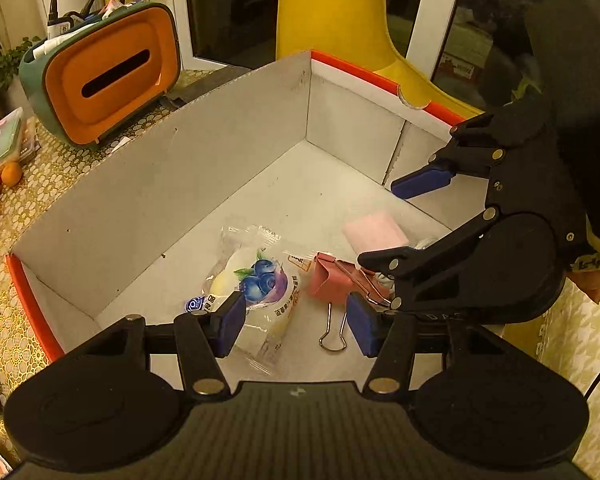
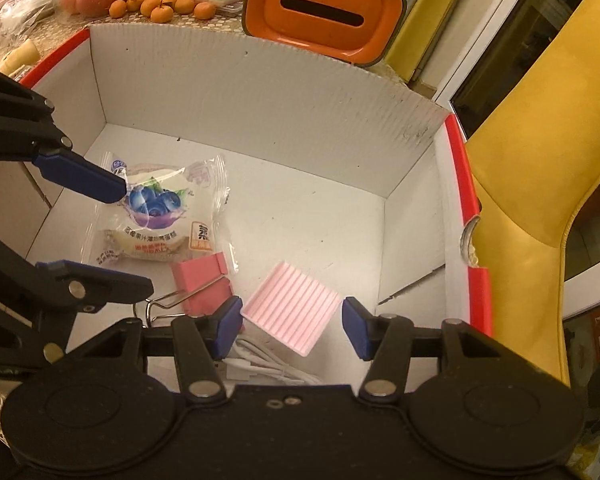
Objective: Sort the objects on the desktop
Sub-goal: 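Open both grippers to drop the clip and note pad into the box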
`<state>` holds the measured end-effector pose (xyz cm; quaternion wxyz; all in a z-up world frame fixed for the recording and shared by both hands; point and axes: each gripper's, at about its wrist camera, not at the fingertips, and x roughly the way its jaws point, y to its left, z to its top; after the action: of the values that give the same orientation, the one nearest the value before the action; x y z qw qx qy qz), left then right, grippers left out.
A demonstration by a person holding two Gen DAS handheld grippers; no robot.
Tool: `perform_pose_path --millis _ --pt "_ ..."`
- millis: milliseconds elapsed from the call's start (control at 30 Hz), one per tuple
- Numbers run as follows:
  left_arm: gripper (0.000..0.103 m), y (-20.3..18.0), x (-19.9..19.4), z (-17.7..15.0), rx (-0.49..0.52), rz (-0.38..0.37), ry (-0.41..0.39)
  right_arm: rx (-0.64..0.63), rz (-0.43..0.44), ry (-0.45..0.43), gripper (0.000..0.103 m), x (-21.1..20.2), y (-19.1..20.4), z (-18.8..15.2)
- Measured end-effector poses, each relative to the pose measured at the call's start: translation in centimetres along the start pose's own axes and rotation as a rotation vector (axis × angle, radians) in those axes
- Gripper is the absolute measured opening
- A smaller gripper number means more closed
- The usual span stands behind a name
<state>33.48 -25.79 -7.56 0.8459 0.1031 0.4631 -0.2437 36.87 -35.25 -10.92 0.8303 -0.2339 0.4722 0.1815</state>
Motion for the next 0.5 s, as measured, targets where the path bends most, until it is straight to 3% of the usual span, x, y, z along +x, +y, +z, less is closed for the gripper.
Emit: perform_pose_path --millis 67,500 --pt "0.054 0.0 -0.2 0.0 -0.004 -0.003 -0.005 0.005 0.001 -0.010 0.062 -0.2 -0.2 0.1" --pt "0.054 0.2 -4.8 -0.7 -0.050 -0.017 -0.085 0.060 0.005 -0.098 0.063 -5.0 -0.5 -0.5"
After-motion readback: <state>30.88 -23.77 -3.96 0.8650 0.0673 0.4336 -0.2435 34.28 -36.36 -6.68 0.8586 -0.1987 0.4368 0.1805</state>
